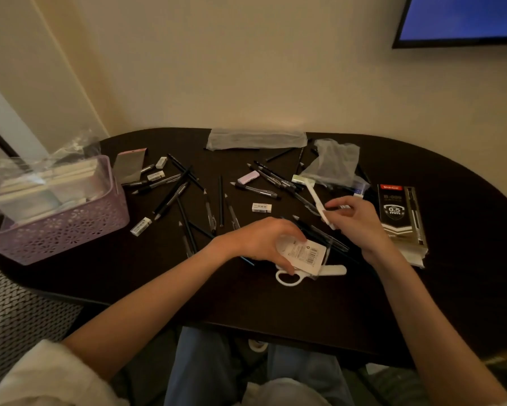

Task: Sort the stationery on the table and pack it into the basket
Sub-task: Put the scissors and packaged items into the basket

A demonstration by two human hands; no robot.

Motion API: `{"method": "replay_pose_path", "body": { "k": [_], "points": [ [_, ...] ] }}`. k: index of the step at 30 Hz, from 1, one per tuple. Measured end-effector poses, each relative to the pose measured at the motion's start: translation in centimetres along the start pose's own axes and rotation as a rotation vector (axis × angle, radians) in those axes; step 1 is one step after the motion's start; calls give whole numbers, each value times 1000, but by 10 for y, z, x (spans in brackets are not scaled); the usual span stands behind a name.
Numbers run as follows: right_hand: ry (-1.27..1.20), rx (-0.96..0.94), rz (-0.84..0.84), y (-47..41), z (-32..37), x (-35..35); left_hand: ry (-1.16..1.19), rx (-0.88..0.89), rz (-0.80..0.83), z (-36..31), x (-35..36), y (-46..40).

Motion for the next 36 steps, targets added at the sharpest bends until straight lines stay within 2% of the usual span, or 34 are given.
{"method": "replay_pose_path", "body": {
  "k": [7,11,14,18,25,31,33,36],
  "points": [
    [-443,114,111,11,1,-3,2,-24,-69,2,-2,5],
    [-726,197,235,12,3,-9,-89,-56,-245,3,-14,20],
    [-854,320,323,13,2,-8,-156,-121,-349,5,-23,38],
    [-968,478,490,18,-2,7,-238,-227,-373,13,-28,59],
    [-989,611,603,20,-6,33,-283,-345,-323,24,-32,84],
    [-942,668,542,17,-4,49,-290,-404,-296,29,-34,93],
    [-860,612,499,18,-1,53,-289,-413,-298,30,-35,95],
    [-729,409,362,18,4,55,-288,-430,-319,32,-37,97]
  ]
}}
Point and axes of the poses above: each hand's wrist, its own y-axis away from the middle knuckle, its own x-axis out of the palm, z = x × y, the point moved 1 cm from there along -y, towards the middle knuckle, and after that the axes turned 7 degrees about -z, right-handed, at the moved point
